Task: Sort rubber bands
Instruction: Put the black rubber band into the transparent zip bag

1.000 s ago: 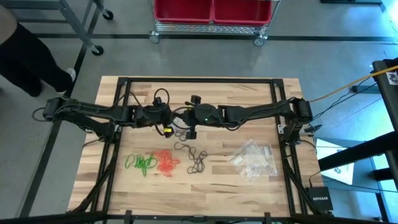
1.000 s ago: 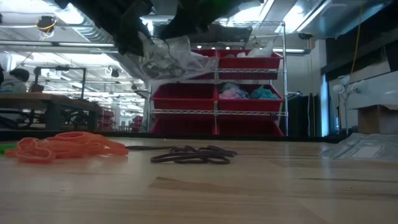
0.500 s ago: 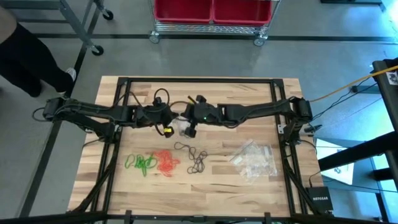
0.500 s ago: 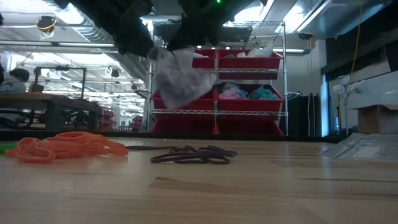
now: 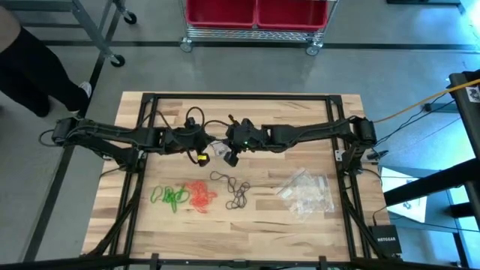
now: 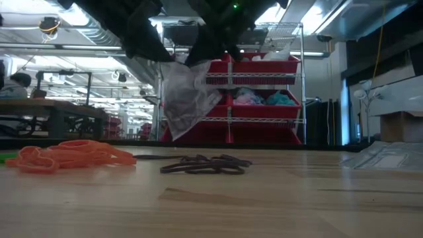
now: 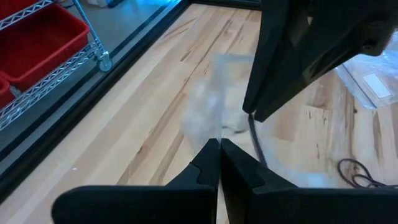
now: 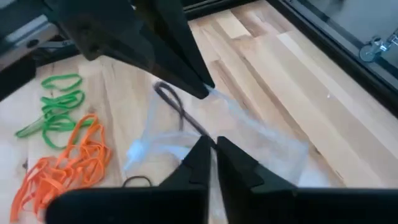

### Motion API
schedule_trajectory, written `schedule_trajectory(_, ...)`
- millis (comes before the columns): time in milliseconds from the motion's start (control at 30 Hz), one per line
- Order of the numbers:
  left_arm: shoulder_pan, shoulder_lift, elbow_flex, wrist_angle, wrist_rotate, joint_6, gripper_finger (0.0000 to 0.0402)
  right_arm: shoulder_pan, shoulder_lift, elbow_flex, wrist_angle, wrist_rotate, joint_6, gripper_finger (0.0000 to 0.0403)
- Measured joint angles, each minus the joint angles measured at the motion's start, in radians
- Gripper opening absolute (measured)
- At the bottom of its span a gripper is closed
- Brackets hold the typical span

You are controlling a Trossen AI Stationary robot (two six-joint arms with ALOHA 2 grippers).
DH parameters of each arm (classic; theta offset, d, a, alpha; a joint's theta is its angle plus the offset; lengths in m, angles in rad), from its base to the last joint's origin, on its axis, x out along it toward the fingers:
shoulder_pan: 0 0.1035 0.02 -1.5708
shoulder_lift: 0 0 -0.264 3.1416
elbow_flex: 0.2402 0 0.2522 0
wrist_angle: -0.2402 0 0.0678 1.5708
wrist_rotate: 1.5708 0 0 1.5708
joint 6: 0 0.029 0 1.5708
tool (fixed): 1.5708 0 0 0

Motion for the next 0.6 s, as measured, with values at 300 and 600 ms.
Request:
schedule_trajectory(300,0.0,0.0,0.0,0.0,0.0,-0.003,0.0,0.0,-0.076,0.002,0.001,-0.026,-0.136,0.0145)
schedule_trajectory(600,0.0,0.0,0.0,-0.001,0.0,0.0,0.0,0.042,-0.116,-0.03,-0.155,-0.251,-0.357,0.0177)
